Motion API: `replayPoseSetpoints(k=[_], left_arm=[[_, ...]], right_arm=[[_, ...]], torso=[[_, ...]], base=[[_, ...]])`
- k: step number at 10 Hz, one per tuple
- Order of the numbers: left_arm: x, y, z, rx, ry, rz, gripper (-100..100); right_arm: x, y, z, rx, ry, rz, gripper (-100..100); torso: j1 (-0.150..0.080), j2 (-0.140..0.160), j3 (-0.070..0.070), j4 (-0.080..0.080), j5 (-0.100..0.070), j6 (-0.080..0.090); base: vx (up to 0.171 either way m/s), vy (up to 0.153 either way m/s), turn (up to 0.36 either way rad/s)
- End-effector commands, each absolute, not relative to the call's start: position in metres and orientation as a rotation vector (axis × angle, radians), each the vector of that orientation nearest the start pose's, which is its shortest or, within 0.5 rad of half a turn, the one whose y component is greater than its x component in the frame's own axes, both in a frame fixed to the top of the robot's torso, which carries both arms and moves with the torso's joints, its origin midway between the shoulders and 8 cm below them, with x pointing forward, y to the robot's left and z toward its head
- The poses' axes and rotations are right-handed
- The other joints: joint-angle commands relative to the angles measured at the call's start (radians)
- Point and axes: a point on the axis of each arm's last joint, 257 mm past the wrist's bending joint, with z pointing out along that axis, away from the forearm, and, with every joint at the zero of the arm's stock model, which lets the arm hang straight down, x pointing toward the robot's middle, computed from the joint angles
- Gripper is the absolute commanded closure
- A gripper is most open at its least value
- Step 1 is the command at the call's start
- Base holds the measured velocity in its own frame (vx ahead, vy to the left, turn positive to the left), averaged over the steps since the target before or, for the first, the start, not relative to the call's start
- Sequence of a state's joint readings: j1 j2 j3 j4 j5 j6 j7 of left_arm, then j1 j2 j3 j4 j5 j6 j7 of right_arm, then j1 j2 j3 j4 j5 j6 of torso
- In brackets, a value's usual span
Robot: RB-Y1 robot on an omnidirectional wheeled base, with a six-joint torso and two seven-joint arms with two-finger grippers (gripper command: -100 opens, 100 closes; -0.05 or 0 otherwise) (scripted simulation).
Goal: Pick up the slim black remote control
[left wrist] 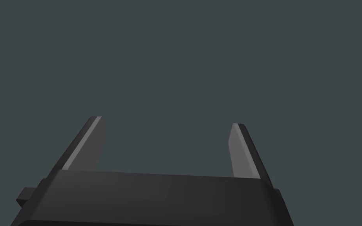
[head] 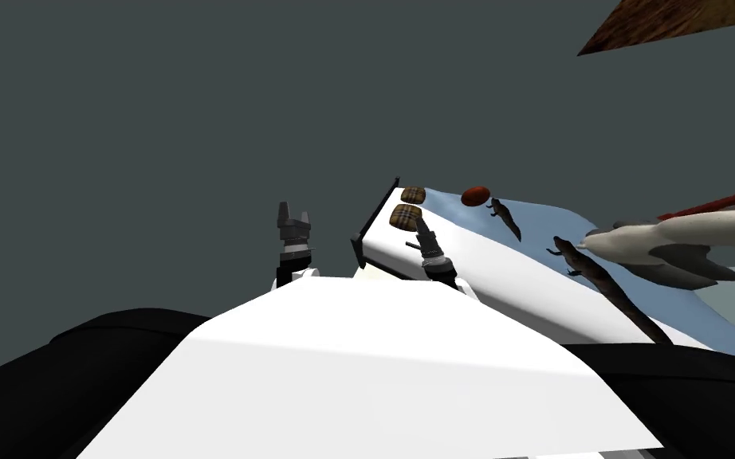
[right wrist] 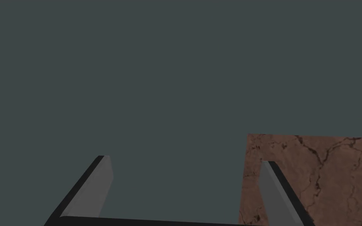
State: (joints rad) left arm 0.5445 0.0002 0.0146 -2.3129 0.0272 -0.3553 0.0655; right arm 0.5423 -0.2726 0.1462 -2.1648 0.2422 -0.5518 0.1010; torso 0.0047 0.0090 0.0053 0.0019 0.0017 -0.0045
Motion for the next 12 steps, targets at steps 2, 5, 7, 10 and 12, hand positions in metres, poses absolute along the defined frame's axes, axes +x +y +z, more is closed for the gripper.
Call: replayPoseSetpoints(k=[2,5,7,10,12], left_arm=[[0.355,0.295,-0.004,-0.825,0.675,-1.312,0],[0.355,0.295,-0.004,-0.824,0.675,-1.315,0],[0.355,0.295,-0.004,-0.824,0.675,-1.315,0],[0.355,0.295,-0.004,-0.824,0.675,-1.315,0],[0.355,0.295,-0.004,-0.824,0.675,-1.315,0]], right_arm=[[0.348,-0.178,-0.106,0.306,1.212,1.151,-100],[0.334,-0.170,-0.193,0.275,1.467,1.094,-100],[0.323,-0.173,-0.232,0.262,1.577,1.062,-100],[0.296,-0.182,-0.299,0.241,1.770,1.001,-100],[0.278,-0.190,-0.333,0.231,1.869,0.966,-100]], torso=[[0.001,0.000,0.000,0.000,0.000,0.000],[0.003,0.002,0.001,0.001,0.001,-0.002],[0.004,0.000,0.001,0.000,0.001,-0.002],[0.005,-0.002,-0.001,0.000,0.001,-0.002],[0.004,-0.002,-0.001,0.000,0.001,-0.001]], base=[[-0.084,-0.007,0.137],[-0.113,-0.013,0.349],[-0.058,-0.007,0.279],[-0.050,-0.009,0.282],[-0.044,-0.010,0.274]])
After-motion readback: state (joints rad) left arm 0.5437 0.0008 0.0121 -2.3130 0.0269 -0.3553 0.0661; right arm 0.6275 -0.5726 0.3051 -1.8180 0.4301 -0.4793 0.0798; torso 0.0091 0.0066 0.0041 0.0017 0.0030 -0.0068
